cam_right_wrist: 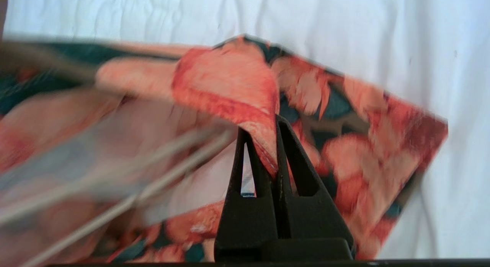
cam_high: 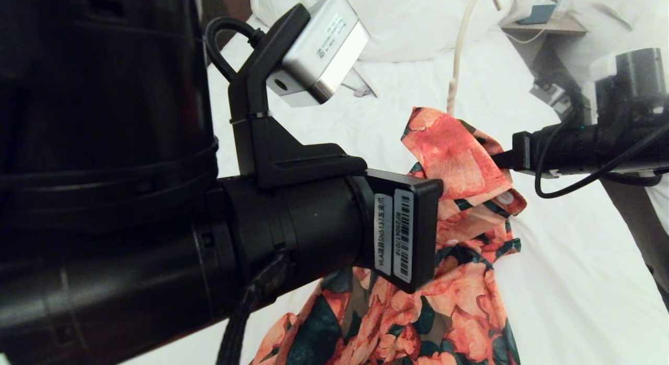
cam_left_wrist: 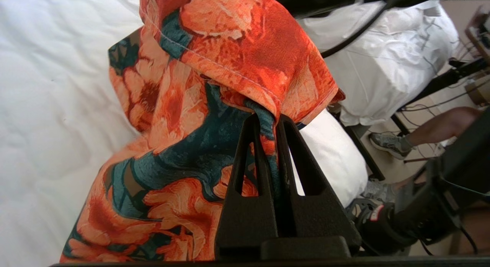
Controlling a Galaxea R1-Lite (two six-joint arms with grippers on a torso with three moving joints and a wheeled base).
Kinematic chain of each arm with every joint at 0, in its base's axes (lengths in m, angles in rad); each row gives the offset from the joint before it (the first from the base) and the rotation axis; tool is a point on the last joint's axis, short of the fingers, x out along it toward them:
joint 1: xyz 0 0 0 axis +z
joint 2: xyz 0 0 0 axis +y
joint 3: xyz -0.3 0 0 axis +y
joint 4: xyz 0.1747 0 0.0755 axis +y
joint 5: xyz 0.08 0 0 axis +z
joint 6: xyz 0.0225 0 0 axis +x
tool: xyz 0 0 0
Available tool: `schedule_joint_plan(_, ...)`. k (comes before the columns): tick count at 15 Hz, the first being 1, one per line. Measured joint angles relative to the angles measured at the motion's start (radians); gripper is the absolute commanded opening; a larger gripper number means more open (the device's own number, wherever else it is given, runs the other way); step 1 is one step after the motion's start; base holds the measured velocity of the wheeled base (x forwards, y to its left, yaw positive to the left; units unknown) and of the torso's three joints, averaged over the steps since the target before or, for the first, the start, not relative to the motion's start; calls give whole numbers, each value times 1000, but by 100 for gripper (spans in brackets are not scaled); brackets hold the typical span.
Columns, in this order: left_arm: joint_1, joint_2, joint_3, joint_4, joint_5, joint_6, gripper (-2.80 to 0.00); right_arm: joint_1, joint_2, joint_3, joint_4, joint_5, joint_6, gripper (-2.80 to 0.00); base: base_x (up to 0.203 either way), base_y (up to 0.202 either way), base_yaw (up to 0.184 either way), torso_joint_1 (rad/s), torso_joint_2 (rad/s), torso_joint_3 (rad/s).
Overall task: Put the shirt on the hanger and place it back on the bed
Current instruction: Hook the other side of the shirt onto the hanger
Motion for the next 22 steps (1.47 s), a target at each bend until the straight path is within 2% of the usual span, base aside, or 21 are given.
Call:
schedule_joint_plan(4, 6, 2, 6, -4, -6, -4, -280, 11, -59, -30, 48, 1, -13, -280, 0, 0, 0, 0, 0, 0)
schedule_joint_plan(7, 13, 10, 31, -95, -5, -7, -280, 55, -110, -45, 46, 1, -14, -280, 0, 0, 0, 0, 0, 0)
schedule_joint_plan(16, 56, 117, 164, -661, -18, -3, -280, 230, -200, -136, 51, -1, -10, -280, 0, 0, 0, 0, 0, 0)
schedule_joint_plan(20, 120, 150, 233, -933, -134, -1, -280, 277, -250, -150, 50, -1, -8, -280, 0, 0, 0, 0, 0, 0)
schedule_joint_plan(22, 151, 165, 251, -1024, -161, 0, -280, 295, -271, -152, 55, -1, -6, -280, 0, 0, 0, 0, 0, 0)
